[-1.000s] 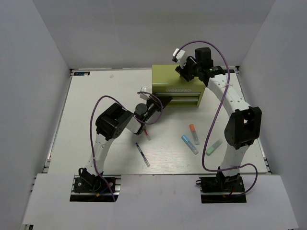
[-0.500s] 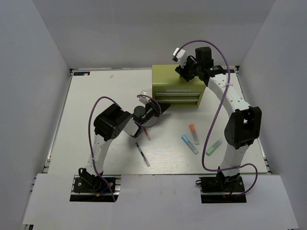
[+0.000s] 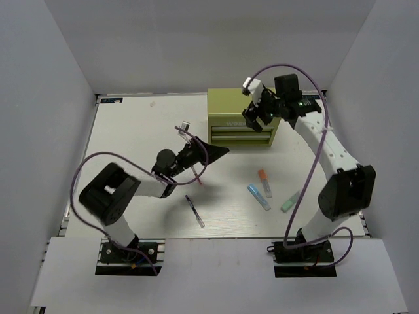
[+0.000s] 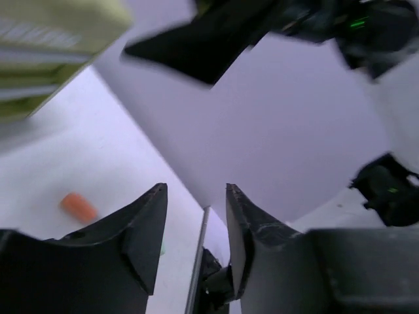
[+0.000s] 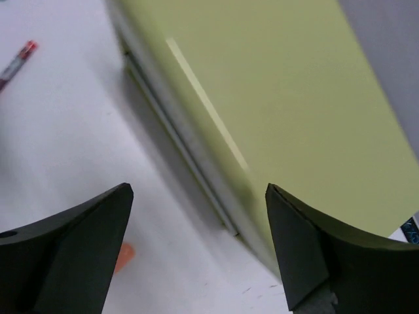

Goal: Sort the stationery into containers
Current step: Open the drawer

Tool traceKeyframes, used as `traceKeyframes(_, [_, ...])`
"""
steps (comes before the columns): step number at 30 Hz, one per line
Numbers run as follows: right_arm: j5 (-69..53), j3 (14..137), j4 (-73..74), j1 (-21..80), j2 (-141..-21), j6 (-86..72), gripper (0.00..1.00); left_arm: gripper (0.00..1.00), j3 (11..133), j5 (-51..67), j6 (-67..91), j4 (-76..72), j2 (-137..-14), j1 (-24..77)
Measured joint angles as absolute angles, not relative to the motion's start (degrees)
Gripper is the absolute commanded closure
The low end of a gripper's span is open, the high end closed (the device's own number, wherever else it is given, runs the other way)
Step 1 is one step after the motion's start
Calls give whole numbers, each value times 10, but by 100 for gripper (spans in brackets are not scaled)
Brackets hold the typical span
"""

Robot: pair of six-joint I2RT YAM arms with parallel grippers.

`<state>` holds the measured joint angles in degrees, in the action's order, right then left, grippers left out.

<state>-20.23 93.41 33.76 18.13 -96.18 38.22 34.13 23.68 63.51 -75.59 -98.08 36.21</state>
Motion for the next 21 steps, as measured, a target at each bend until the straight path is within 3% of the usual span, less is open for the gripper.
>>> traceKeyframes(5, [-253, 829, 326, 180, -841, 323, 10, 25, 387, 266, 569, -667, -874, 360])
traceKeyframes(10, [-303, 667, 234, 180, -714, 178, 10, 4, 513, 258, 461, -432, -837, 350])
traceKeyframes(17, [-312, 415, 40, 180, -592, -98, 14, 1, 680, 183, 326, -149, -841, 328])
traceKeyframes(21, [-284, 361, -15, 180, -580, -205, 17, 1, 765, 168, 289, -61, -880, 307])
